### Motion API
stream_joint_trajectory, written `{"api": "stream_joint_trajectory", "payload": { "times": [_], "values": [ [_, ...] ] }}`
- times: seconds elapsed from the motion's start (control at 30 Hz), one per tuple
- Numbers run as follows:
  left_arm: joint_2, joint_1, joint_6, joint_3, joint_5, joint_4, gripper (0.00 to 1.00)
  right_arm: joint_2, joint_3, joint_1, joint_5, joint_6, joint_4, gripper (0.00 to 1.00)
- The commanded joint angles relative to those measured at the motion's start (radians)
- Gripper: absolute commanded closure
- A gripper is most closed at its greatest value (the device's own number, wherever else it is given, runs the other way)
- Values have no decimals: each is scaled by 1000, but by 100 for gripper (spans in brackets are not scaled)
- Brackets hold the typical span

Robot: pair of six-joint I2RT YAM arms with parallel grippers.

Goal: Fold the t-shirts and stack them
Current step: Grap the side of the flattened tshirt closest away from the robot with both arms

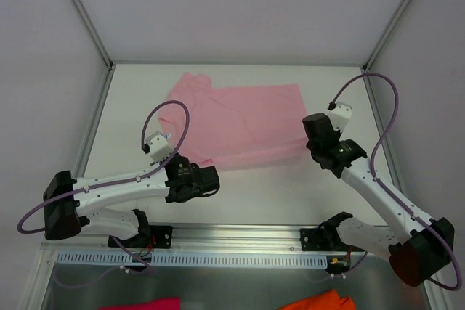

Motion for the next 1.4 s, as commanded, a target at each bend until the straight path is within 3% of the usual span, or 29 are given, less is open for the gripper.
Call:
{"api": "stream_joint_trajectory", "payload": {
  "times": [0.0, 0.27, 0.37, 1.0, 1.1, 1.2, 1.37],
  "values": [
    [-7, 52, 76, 26, -65, -112, 100, 49, 61, -34, 20, -41, 0, 99],
    [-91, 182, 627, -55, -6, 441, 100, 118, 95, -58, -24, -78, 34, 99],
    [-116, 201, 749, -93, 20, 581, 100, 144, 103, -69, -52, -86, 31, 99],
    [-134, 210, 857, -103, 30, 680, 100, -15, 35, -75, -6, -43, -132, 99],
    [-134, 210, 880, -103, 36, 701, 100, -46, -14, -74, -3, -32, -147, 83],
    [-129, 210, 891, -109, 43, 729, 100, -82, -48, -71, 14, -14, -173, 59],
    [-132, 210, 949, -132, 79, 819, 100, -173, -146, -43, -43, 8, -193, 53]
  ]
}}
